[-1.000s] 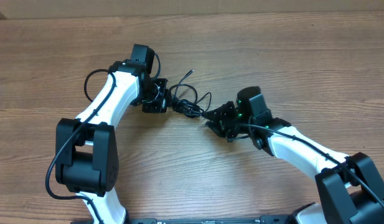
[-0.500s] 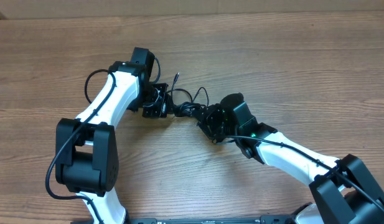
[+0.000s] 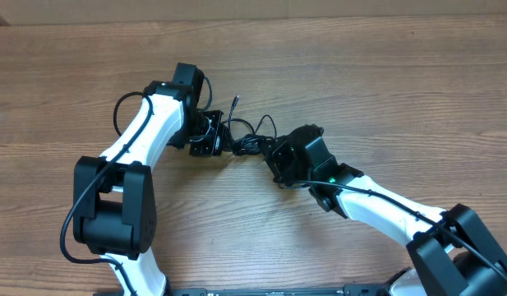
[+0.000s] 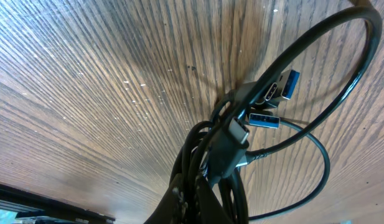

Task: Untangle cables
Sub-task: 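Pull the right gripper down-right to stretch the cable loop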

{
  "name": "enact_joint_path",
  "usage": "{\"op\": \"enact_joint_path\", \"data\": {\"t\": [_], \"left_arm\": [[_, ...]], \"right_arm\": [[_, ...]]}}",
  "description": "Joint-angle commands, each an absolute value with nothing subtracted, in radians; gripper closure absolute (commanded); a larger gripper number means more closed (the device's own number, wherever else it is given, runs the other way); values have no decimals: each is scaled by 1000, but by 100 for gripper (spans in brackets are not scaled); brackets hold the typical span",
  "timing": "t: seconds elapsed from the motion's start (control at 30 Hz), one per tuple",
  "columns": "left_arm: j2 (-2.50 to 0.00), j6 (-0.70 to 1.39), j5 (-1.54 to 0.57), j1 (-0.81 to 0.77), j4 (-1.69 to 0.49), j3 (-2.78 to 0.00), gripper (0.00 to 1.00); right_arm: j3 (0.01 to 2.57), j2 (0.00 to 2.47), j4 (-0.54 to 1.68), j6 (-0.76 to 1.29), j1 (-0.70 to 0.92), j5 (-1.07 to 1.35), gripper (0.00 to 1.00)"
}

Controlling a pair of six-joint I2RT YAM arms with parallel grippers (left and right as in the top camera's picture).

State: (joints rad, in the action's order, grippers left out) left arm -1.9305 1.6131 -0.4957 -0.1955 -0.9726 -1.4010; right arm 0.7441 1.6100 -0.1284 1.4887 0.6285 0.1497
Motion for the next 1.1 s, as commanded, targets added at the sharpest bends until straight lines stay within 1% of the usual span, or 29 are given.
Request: {"op": "enact_joint_path", "data": {"t": [0.0,0.27,0.47,1.07], "left_arm": [[-1907,1593,-521,-197,-976,-1410,96],[-1907,1593,-517,-197,-976,-1410,96],[-1907,1593,-517,-197,-976,-1410,96],[-1907,1593,-517,-197,-975,-1410,96]], "right_arm": [[746,1633,-152,1489,646,131,63],[746,1633,-159,1489,653,130,63],[746,1633,-160,1489,675,64,63],[746,1635,-183,1489,675,7,62]]}}
